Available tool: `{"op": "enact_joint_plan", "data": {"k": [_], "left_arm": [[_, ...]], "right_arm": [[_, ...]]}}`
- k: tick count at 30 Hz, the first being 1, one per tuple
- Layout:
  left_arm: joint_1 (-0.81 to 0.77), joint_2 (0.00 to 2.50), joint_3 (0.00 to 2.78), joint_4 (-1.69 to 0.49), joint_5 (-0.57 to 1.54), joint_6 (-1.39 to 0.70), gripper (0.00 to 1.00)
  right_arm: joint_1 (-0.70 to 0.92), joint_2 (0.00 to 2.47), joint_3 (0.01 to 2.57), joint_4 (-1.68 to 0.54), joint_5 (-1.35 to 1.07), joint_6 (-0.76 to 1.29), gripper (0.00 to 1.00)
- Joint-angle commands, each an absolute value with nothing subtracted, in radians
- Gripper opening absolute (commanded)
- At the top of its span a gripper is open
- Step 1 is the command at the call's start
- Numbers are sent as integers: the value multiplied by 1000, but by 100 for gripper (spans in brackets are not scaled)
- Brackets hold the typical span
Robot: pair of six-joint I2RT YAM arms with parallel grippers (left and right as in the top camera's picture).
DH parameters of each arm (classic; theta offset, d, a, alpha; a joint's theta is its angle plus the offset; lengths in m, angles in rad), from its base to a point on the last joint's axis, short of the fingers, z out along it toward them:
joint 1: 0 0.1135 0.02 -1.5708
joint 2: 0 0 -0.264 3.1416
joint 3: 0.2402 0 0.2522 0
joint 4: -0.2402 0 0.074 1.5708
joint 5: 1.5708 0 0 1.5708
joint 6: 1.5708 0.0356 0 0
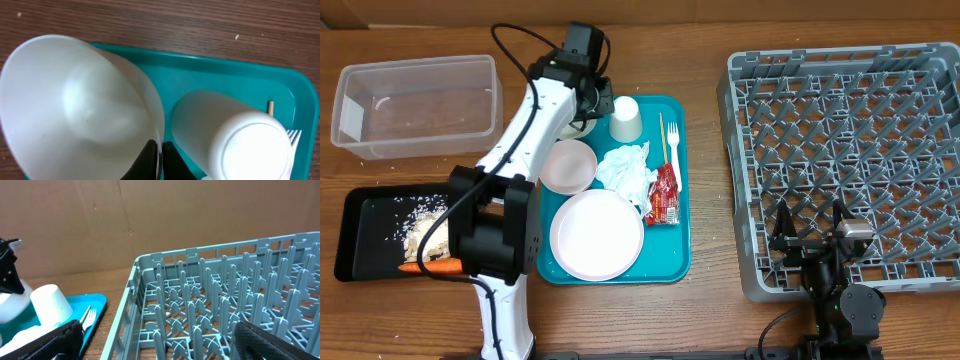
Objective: Sort waste into correct bins and load items into the dishwasher rack
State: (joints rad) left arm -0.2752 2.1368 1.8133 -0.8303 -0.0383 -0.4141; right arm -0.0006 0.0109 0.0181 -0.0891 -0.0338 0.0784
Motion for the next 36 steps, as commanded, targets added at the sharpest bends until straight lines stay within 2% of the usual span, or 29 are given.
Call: {"op": "enact_joint_plan", "data": {"k": [1,2,3,10,14,16,17,18,19,21,29,33,36], "left_arm": [[-295,2140,1833,-833,-33,-418,23],[-296,2140,1833,-833,-33,-415,31],[-297,2140,1833,-833,-37,-415,32],[-294,2136,1853,-880,-124,-416,33],[-294,2124,1945,-986,-151,-415,32],[-294,2119,2016,-1056,-156,-416,35],[-294,2116,2062,-1101,-158,-416,44],[-294,2115,2116,-1153,-159,-416,59],[-294,2115,2172,-1208,-158,-416,79],[-294,2115,2255,-1298,-158,-416,100],[-294,2114,2488,-1629,-173,-416,100],[-270,2113,2505,-1666,-311,-473,100],[-208,2113,2504,-1690,-392,-597,100]], "right_arm": [[-7,3,9,-83,-27,81,100],[-7,3,9,-83,-27,81,100],[-7,3,9,-83,-27,81,100],[-7,3,9,-83,-27,81,100],[-7,3,9,-83,-27,81,100],[-7,3,9,-83,-27,81,100],[-7,3,9,-83,-27,81,100],[-7,3,9,-83,-27,81,100],[-7,3,9,-83,-27,81,100],[-7,3,9,-83,-27,81,100],[-7,3,9,-83,-27,81,100],[-7,3,9,-83,-27,81,100],[-7,3,9,-83,-27,81,100]]}}
